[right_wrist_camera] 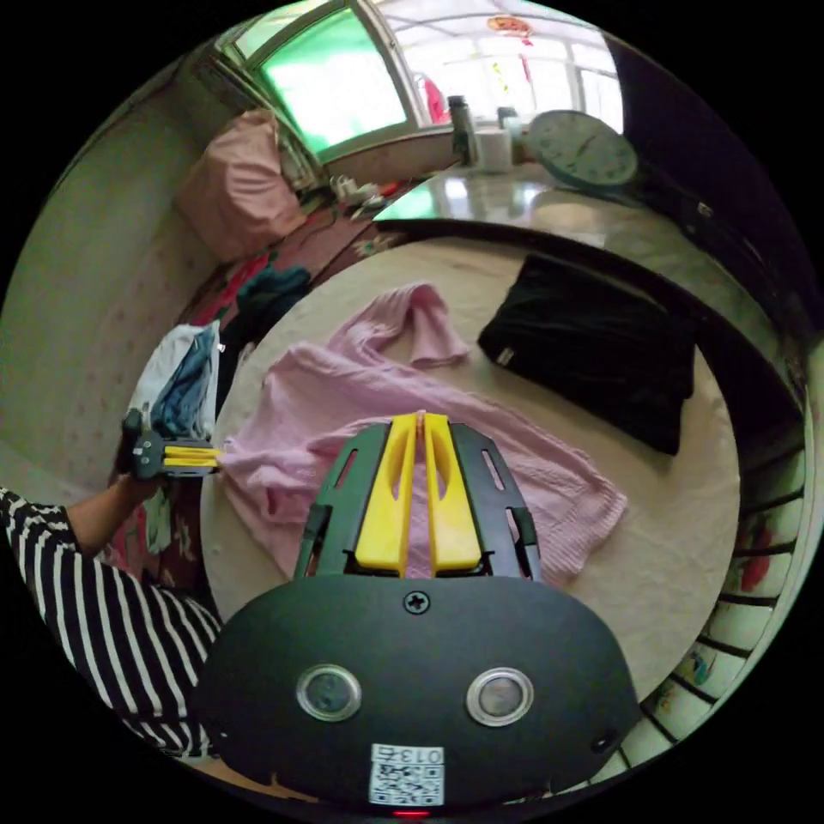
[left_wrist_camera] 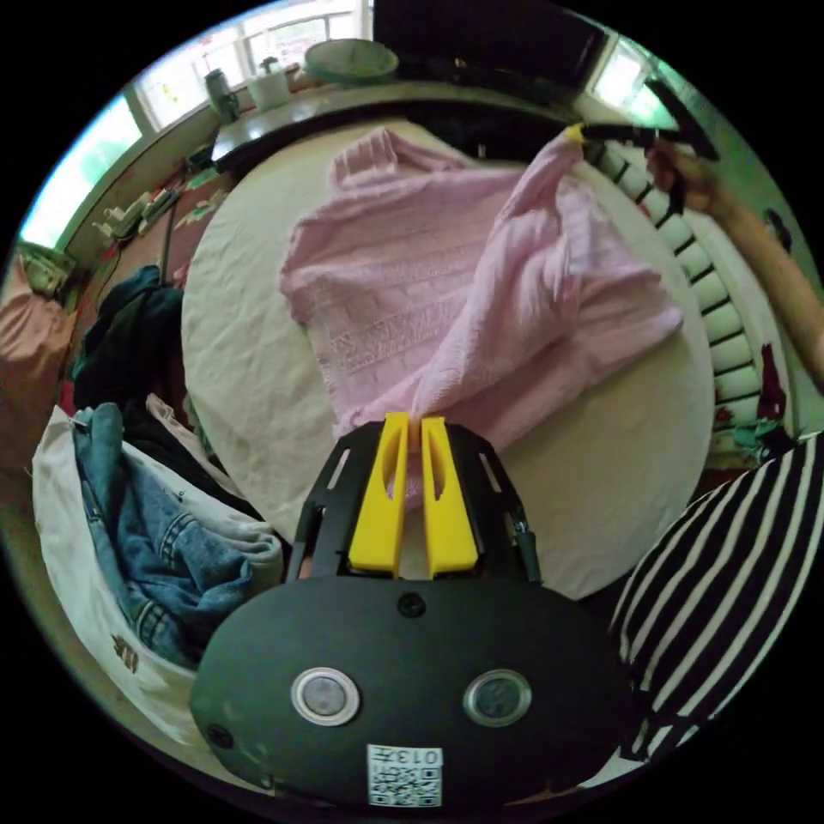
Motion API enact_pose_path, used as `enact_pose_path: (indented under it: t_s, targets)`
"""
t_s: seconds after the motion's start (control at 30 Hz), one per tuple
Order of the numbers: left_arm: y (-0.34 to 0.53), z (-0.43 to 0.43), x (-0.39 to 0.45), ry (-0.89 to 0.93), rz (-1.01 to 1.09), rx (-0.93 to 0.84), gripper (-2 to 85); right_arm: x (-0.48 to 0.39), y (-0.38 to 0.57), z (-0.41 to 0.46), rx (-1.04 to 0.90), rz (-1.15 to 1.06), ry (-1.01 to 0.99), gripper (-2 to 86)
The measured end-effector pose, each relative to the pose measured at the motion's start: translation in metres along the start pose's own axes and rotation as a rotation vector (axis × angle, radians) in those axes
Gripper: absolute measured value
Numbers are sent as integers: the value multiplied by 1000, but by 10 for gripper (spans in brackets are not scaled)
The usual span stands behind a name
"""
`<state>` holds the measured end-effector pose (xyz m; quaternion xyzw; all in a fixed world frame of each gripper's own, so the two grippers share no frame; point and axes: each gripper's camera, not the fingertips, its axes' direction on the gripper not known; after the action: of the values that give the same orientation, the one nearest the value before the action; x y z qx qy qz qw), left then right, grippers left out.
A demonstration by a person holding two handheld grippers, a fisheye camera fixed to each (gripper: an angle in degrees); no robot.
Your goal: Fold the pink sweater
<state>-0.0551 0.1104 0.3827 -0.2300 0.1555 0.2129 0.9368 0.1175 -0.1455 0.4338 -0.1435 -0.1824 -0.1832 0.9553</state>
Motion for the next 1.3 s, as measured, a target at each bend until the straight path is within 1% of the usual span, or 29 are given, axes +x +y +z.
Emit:
enact_pose_path:
  t_s: [0.07,0.1,0.17,0.23,0.3,0.37,0.4,0.5,0.57,0.6,0.67,0.77,0.83,0.87,0.9,0.93,1.0,1.07,1.2,1.3]
  targets:
    - [-8,-23,-5,64,-38,88,68,1,3,-11,47,3,14,20]
    - [-12,-25,-4,80,-33,98,77,0,2,-11,37,-2,-6,20]
    - [-33,-21,6,82,3,114,98,-4,1,-1,-44,-7,-4,21]
    - [-50,-6,14,31,16,90,103,-14,3,11,-101,-37,40,20]
    - [-66,18,16,-37,9,13,109,-18,4,14,-115,-38,41,19]
    - [-78,53,15,-56,2,-115,99,-23,3,5,-73,-40,47,19]
    - [-78,51,15,-54,-1,-70,95,-26,2,-6,-39,-42,67,19]
    - [-79,46,13,-30,-64,-82,77,-36,-3,-43,77,-95,76,20]
    - [-74,20,29,-51,-28,55,68,-45,-3,-67,148,-154,63,21]
    - [-75,14,35,-68,-12,80,68,-53,-1,-82,201,-205,47,21]
    - [-84,4,56,-133,61,141,95,-63,2,-99,244,-255,18,21]
    - [-99,16,68,-244,101,93,107,-79,11,-119,308,-319,-33,20]
    - [-104,25,67,-197,102,47,89,-90,18,-131,320,-366,-63,18]
    - [-103,26,69,-168,118,30,54,-92,20,-132,313,-376,-60,17]
    - [-101,23,70,-164,120,41,36,-98,24,-133,281,-390,-24,16]
    - [-95,17,75,-168,136,69,29,-104,31,-134,259,-406,24,15]
    - [-81,6,87,-180,177,99,21,-109,47,-138,239,-421,33,15]
    - [-54,-6,109,-228,250,134,15,-114,71,-139,224,-416,51,14]
    - [-13,-10,149,-312,348,137,13,-127,142,-121,118,-369,141,15]
    - [15,4,182,-409,408,124,14,-147,191,-90,10,-372,260,16]
